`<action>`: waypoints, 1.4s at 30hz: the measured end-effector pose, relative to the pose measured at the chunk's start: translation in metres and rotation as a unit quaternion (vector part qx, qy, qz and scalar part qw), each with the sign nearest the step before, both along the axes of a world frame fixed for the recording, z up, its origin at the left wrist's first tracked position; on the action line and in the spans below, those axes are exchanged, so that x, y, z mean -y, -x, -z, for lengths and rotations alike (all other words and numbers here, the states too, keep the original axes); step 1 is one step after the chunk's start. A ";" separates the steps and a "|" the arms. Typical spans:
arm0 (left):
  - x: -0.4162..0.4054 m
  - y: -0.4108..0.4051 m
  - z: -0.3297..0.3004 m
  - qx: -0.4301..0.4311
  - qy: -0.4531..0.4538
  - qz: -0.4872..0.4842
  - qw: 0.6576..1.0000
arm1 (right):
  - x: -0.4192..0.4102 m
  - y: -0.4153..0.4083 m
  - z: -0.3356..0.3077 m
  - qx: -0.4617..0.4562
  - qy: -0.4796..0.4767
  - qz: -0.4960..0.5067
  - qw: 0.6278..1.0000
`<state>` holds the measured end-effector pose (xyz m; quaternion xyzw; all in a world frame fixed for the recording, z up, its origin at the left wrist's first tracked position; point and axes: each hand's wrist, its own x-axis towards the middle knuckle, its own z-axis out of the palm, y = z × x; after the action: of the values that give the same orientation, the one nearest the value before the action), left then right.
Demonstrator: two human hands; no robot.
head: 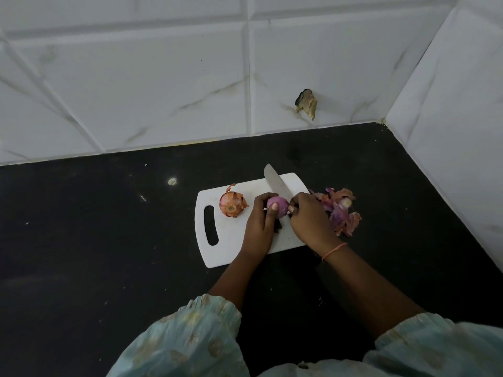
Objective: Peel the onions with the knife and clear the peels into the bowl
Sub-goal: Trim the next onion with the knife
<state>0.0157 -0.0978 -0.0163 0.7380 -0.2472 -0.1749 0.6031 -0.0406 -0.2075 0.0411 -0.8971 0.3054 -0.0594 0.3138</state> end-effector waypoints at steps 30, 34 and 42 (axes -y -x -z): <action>-0.003 -0.001 -0.008 -0.091 0.083 -0.070 0.990 | 0.041 0.036 -0.003 0.230 0.046 0.056 0.971; -0.003 0.001 -0.010 -0.072 0.083 -0.066 0.992 | 0.018 0.024 0.015 0.103 0.060 -0.022 0.993; -0.025 -0.015 -0.048 0.016 0.158 -0.138 0.978 | 0.011 0.026 0.026 -0.050 0.059 -0.067 0.995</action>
<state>0.0305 -0.0732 0.0316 0.6632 -0.1768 -0.0373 0.7263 -0.0661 -0.2187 0.0151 -0.9344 0.2557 -0.0114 0.2479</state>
